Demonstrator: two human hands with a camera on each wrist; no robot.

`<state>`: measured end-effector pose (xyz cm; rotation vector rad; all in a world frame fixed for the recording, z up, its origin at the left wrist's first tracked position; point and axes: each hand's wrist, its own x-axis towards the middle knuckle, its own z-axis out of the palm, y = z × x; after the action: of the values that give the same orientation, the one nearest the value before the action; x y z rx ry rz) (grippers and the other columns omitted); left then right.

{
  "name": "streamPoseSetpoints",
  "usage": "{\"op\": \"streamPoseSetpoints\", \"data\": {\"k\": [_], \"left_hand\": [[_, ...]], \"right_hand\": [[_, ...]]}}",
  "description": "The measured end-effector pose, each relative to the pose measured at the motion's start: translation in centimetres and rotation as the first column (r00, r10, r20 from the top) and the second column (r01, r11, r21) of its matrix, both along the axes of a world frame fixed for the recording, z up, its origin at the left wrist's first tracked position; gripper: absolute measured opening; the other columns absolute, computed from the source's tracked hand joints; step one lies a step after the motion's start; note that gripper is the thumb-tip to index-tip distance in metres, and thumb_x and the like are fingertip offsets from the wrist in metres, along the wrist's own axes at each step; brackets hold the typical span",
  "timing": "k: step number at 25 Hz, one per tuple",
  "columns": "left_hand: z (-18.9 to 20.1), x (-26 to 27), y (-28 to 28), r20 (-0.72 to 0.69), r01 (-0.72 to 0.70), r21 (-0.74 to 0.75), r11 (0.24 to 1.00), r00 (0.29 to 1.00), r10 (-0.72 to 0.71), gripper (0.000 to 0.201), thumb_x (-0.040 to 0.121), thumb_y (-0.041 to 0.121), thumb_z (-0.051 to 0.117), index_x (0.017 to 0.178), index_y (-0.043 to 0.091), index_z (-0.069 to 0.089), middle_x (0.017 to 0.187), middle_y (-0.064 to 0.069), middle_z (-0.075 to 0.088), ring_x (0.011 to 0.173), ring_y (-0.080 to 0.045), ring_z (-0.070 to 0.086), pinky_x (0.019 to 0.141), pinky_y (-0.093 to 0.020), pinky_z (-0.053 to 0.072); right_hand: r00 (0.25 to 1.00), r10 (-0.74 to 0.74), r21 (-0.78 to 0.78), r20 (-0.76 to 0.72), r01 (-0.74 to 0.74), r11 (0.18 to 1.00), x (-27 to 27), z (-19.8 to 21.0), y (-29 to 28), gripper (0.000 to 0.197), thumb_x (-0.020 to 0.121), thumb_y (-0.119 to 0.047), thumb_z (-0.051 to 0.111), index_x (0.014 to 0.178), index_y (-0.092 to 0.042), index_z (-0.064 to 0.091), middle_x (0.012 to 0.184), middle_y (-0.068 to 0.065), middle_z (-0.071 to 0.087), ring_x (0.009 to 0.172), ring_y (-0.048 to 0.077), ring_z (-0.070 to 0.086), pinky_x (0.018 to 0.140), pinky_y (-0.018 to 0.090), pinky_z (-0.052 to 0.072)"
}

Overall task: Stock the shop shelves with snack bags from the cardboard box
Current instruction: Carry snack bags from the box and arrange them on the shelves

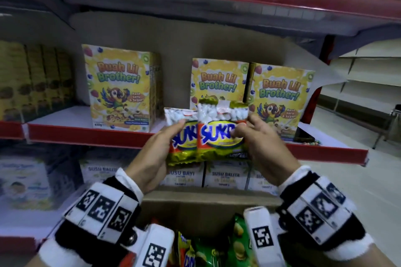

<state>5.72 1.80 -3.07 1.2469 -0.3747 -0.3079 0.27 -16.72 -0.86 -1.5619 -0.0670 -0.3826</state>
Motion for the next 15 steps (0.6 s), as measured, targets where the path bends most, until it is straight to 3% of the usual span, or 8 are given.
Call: {"op": "streamPoseSetpoints", "data": {"k": [2,3,5,6,9,11,15], "left_hand": [[0.3,-0.9,-0.5,0.077,0.08,0.002,0.997,0.994,-0.08,0.051,0.075,0.038,0.067,0.116,0.009,0.059,0.1,-0.015,0.074,0.089,-0.029,0.072,0.071,-0.041,0.06],[0.3,-1.0,-0.5,0.128,0.058,0.022,0.998,0.99,-0.061,0.055,0.069,0.033,0.071,0.115,0.006,0.059,0.098,-0.015,0.074,0.089,-0.029,0.072,0.073,-0.041,0.06],[0.3,-1.0,-0.5,0.187,0.005,0.064,0.998,0.982,-0.017,0.058,0.065,0.026,0.073,0.117,0.003,0.059,0.098,-0.015,0.074,0.089,-0.029,0.072,0.079,-0.042,0.059],[0.2,-0.8,-0.4,0.203,0.001,0.084,0.996,0.979,-0.018,0.059,0.065,0.025,0.073,0.118,0.004,0.058,0.099,-0.014,0.074,0.09,-0.028,0.072,0.08,-0.041,0.059],[-0.2,-0.9,-0.3,0.232,0.081,0.099,0.992,0.967,-0.102,0.064,0.059,0.029,0.076,0.116,0.007,0.058,0.098,-0.01,0.075,0.088,-0.025,0.073,0.07,-0.032,0.06],[-0.4,-1.2,-0.6,0.246,0.142,0.086,0.986,0.956,-0.16,0.065,0.055,0.028,0.079,0.114,0.011,0.058,0.097,-0.008,0.075,0.087,-0.023,0.073,0.064,-0.027,0.058],[-1.1,-0.9,-0.7,0.247,0.152,0.128,0.98,0.952,-0.18,0.062,0.059,0.015,0.078,0.117,0.012,0.057,0.097,-0.007,0.075,0.084,-0.021,0.073,0.06,-0.026,0.057]], "right_hand": [[1.0,-0.012,-0.067,0.02,0.013,0.998,-0.1,-0.5,1.0,0.049,0.086,-0.004,0.059,0.132,-0.011,0.045,0.116,0.009,0.059,0.096,0.016,0.06,0.08,0.028,0.05],[0.999,-0.006,-0.085,0.035,0.009,0.996,-0.3,-0.4,1.3,0.042,0.085,-0.005,0.061,0.125,-0.009,0.05,0.108,0.007,0.061,0.091,0.015,0.061,0.075,0.028,0.051],[0.997,0.017,-0.049,0.071,-0.014,0.999,-0.8,0.2,1.3,0.026,0.079,-0.011,0.068,0.103,-0.009,0.06,0.09,0.005,0.066,0.083,0.02,0.065,0.076,0.038,0.053],[0.996,0.022,-0.01,0.09,-0.021,1.0,-0.9,0.5,1.1,0.027,0.075,-0.018,0.072,0.099,-0.01,0.062,0.086,0.004,0.069,0.08,0.02,0.068,0.074,0.039,0.055],[0.99,-0.017,0.022,0.14,0.014,1.0,-1.2,0.9,0.6,0.019,0.075,-0.016,0.072,0.09,-0.011,0.063,0.083,0.007,0.072,0.069,0.017,0.07,0.056,0.027,0.057],[0.986,-0.04,0.04,0.164,0.034,0.999,-1.2,0.6,0.7,0.014,0.077,-0.012,0.07,0.088,-0.013,0.06,0.085,0.009,0.071,0.069,0.018,0.07,0.055,0.029,0.058],[0.988,0.011,0.004,0.157,-0.012,1.0,-1.1,0.0,1.1,0.029,0.071,-0.028,0.07,0.095,-0.015,0.059,0.093,0.011,0.072,0.075,0.024,0.072,0.057,0.033,0.059]]}}
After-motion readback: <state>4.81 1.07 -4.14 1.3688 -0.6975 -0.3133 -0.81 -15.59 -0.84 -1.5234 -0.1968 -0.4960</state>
